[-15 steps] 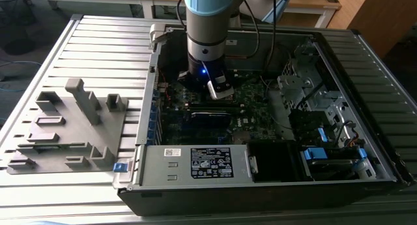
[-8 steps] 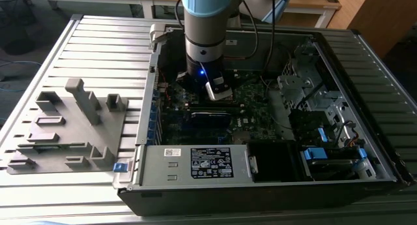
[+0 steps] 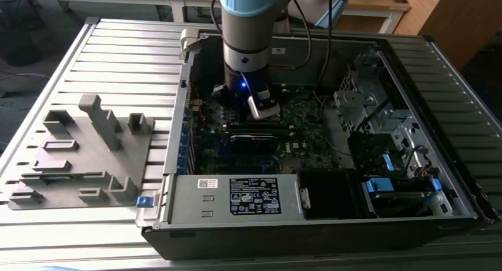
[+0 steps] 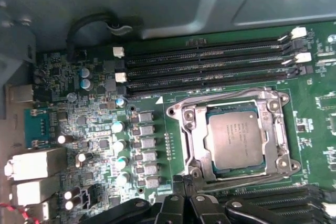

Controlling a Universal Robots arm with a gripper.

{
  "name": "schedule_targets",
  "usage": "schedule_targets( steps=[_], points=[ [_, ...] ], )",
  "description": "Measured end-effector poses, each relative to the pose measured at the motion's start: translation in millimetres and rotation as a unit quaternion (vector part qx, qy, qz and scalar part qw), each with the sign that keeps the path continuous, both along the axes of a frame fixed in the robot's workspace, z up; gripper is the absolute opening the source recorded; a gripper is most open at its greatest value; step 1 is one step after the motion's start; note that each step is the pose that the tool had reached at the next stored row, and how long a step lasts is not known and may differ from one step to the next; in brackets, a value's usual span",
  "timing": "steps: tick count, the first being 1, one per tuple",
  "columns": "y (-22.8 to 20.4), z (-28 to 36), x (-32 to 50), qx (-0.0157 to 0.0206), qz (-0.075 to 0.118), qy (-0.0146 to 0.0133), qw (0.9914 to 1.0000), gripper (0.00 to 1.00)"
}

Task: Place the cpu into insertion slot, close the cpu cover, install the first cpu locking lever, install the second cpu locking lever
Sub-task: 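Install the second cpu locking lever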

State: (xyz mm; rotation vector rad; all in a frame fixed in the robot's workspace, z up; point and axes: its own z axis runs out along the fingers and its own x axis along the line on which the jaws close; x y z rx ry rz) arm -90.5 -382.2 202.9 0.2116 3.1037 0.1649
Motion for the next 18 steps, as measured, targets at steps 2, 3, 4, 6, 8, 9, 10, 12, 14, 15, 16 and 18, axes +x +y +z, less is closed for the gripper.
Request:
schedule_targets(
  steps=[2,3,4,6,8,9,10,12,14,15,16,18],
  points=[
    [0.0,5.1,0.0,0.0000,0.000,0.0000,1.00000,0.11],
    [0.0,7.8,0.1,0.0000,0.000,-0.0001,1.00000,0.11],
    [0.0,10.6,0.2,0.0001,0.000,0.0000,1.00000,0.11],
    [0.0,16.0,0.4,0.0000,0.000,0.0000,1.00000,0.11],
    [0.0,19.0,0.5,0.0000,0.000,0.0000,1.00000,0.11],
    [0.0,19.0,0.5,0.0001,0.000,-0.0001,1.00000,0.11],
    [0.0,19.0,0.5,0.0002,0.000,-0.0001,1.00000,0.11],
    [0.0,19.3,0.5,0.0000,0.000,0.0000,1.00000,0.11],
    [0.0,19.3,3.0,-0.0001,0.000,0.0000,1.00000,0.11],
    [0.0,19.1,5.7,-0.0001,0.000,0.0000,1.00000,0.11],
    [0.0,18.9,9.3,0.0000,0.000,0.0000,1.00000,0.11],
    [0.0,18.6,18.1,0.0000,0.000,0.0001,1.00000,0.11]
  ],
)
